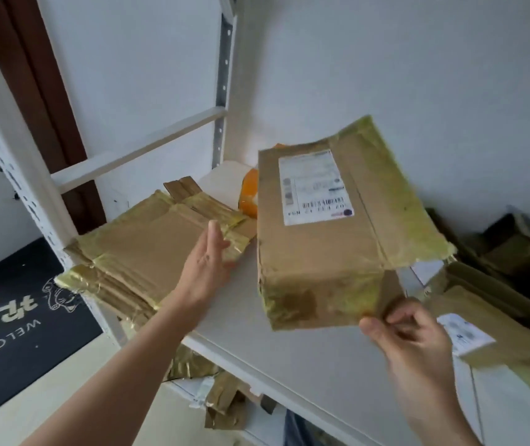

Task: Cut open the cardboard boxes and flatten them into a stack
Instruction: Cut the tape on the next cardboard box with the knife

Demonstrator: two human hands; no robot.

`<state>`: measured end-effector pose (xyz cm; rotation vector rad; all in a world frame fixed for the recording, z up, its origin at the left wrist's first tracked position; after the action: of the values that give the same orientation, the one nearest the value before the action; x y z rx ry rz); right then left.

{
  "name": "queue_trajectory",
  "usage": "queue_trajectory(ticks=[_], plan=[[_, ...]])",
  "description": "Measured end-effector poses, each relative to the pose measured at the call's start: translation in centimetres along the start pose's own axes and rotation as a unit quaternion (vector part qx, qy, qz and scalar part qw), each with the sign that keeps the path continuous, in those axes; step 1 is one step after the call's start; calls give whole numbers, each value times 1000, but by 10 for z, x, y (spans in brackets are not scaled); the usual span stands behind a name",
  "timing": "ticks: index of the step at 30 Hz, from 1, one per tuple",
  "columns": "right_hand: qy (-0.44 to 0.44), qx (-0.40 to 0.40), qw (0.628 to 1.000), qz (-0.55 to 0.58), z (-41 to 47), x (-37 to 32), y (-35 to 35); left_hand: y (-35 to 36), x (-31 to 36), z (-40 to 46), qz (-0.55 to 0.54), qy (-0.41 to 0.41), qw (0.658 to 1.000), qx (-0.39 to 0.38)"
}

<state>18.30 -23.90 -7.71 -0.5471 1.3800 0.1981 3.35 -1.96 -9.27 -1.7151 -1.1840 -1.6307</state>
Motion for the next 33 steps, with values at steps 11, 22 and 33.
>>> queue_trajectory(ticks=[11,22,33], plan=[[246,-148,952,-101,-64,92,-133,105,-52,-112,4,-238,970,-55],[-250,-52,877,-406,-49,25,-155,155,-107,-161,60,-334,939,54],[89,-358,925,-92,-80,48,-213,191,-67,-212,25,-280,959,-46]])
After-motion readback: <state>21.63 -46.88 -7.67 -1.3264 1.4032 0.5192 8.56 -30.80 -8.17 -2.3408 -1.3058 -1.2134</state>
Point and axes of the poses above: each hand's wrist, its own z-axis towards the middle knuckle, its own y-axis out of the palm, x = y × z, the point moved 2 cm from there along z, towards the middle knuckle, and after that the axes turned 12 degrees about -z, right-handed, at the moved point
